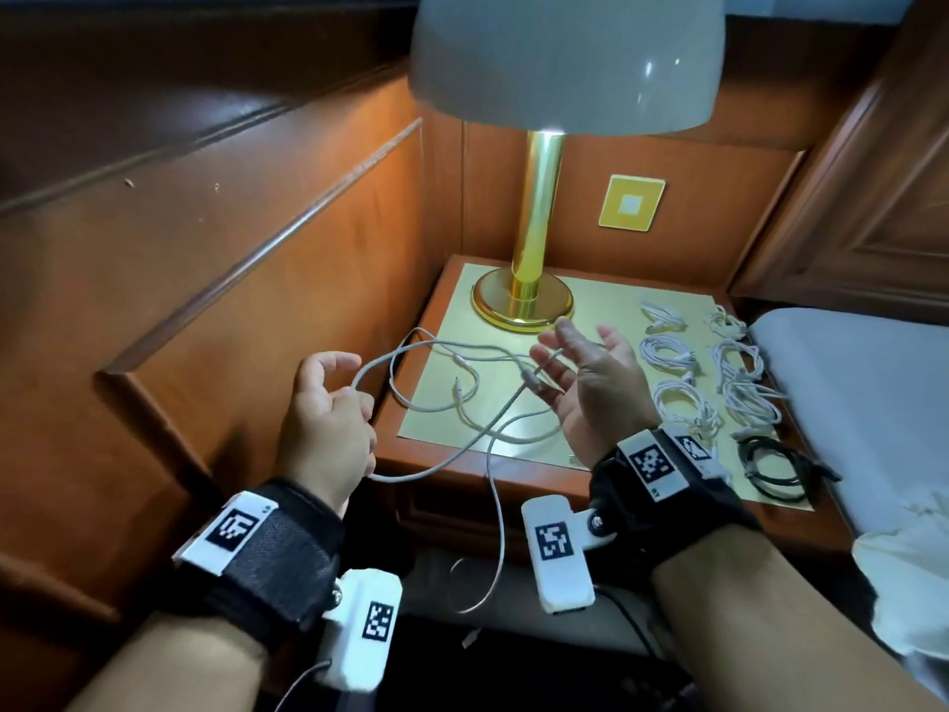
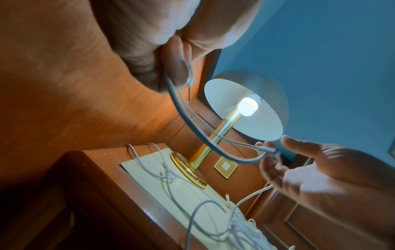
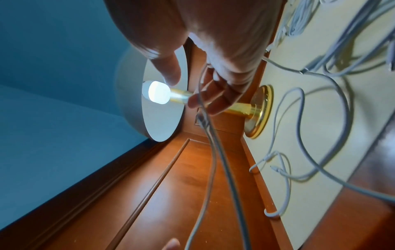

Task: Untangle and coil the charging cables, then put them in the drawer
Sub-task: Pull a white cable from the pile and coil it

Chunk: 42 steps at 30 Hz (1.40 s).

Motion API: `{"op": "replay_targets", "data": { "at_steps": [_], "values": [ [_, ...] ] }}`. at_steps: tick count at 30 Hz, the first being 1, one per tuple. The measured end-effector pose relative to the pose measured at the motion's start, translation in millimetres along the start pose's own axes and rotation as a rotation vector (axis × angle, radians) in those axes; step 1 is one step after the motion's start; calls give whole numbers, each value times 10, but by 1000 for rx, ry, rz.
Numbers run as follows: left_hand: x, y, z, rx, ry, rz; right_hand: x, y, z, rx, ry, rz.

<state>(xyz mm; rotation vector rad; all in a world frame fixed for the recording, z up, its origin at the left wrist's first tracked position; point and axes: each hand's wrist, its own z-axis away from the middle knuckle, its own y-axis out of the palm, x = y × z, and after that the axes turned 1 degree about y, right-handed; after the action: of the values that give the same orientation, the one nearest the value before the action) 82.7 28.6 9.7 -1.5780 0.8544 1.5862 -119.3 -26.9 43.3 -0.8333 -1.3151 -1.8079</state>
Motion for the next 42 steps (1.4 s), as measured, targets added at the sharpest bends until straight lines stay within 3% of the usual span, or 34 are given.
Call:
{"op": "replay_targets", "data": {
  "at_steps": [5, 8, 12, 15, 18, 22, 25, 28, 31, 34, 36, 39, 42],
  "values": [
    [32, -84, -65, -118, 18, -38, 82, -34, 51, 133, -121, 72],
    [-29, -63, -16, 8, -75, 53, 70, -10, 132, 260, -159, 237],
    [-25, 39, 69, 245, -224, 121, -77, 23, 211, 302, -489, 606],
    [-22, 79, 107, 345, -302, 140, -169, 25, 330, 407, -605, 747],
    [-18, 122, 128, 423, -358, 150, -221, -21, 437, 561, -641, 938],
    [-3, 134, 109, 630, -436, 196, -300, -44, 560, 794, -516, 1121],
    [-1, 103, 77, 630, -354, 164, -311, -35, 640, 857, -498, 1195],
    [-24, 49, 37, 603, -288, 75, -243, -40, 591, 730, -487, 1236],
    [-57, -6, 9, 631, -328, 15, -190, -108, 370, 403, -452, 1289],
    [-79, -15, 15, 656, -311, -18, -219, -225, 133, 145, -290, 1299],
    [-81, -15, 15, 644, -322, 8, -266, -266, 54, 119, -207, 1315],
    [-83, -21, 18, 623, -354, 62, -325, -233, 42, 213, -142, 1410],
    [-71, -21, 10, 603, -324, 79, -308, -206, 35, 178, -199, 1403]
  ]
}}
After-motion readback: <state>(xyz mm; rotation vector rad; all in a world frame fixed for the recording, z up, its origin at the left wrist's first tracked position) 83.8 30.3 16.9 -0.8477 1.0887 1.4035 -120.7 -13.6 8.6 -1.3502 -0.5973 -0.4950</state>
